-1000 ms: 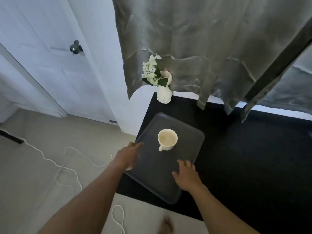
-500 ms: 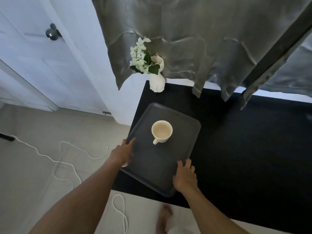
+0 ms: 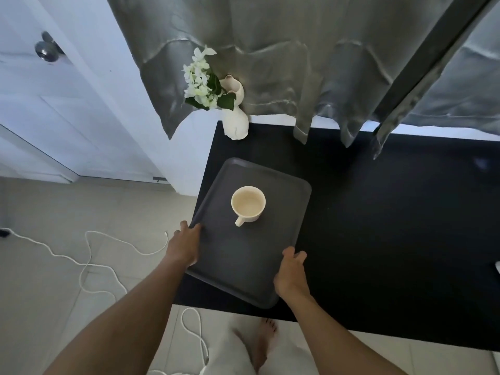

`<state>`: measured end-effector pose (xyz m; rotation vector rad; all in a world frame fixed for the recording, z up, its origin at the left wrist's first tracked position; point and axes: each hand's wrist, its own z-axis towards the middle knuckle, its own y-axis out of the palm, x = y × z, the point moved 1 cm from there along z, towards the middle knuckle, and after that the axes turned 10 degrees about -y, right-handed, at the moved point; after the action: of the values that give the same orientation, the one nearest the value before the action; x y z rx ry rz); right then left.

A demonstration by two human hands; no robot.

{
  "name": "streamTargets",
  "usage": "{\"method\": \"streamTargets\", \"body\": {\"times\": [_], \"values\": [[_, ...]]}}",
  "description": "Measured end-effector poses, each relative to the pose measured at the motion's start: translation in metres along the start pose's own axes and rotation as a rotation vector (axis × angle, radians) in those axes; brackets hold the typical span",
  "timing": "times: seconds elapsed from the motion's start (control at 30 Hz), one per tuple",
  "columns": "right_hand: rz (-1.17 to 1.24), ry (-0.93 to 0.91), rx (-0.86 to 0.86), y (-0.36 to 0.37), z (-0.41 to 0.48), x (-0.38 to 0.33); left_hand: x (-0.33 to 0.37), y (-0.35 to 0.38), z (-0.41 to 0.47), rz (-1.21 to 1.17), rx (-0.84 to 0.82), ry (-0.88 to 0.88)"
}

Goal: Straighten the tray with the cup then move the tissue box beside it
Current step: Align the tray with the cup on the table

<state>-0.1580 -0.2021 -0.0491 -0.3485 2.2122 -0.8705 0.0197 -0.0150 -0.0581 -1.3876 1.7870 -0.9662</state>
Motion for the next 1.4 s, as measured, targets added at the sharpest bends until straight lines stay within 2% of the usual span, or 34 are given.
{"method": "streamTargets", "body": {"times": [0.5,0.73,1.4], "values": [[0.069,0.112,0.120,-0.049,0.030,0.031,0.048,-0.016,0.007,-0.171,0.041,0.114],[0.158,0.108,0.205,-0.074,0.050,0.042,0.076,-0.022,0.015,-0.257,-0.039,0.168],[0.306,0.130,0.242,-0.137,0.117,0.041,0.123,-0.054,0.047,-0.407,-0.062,0.216]]}}
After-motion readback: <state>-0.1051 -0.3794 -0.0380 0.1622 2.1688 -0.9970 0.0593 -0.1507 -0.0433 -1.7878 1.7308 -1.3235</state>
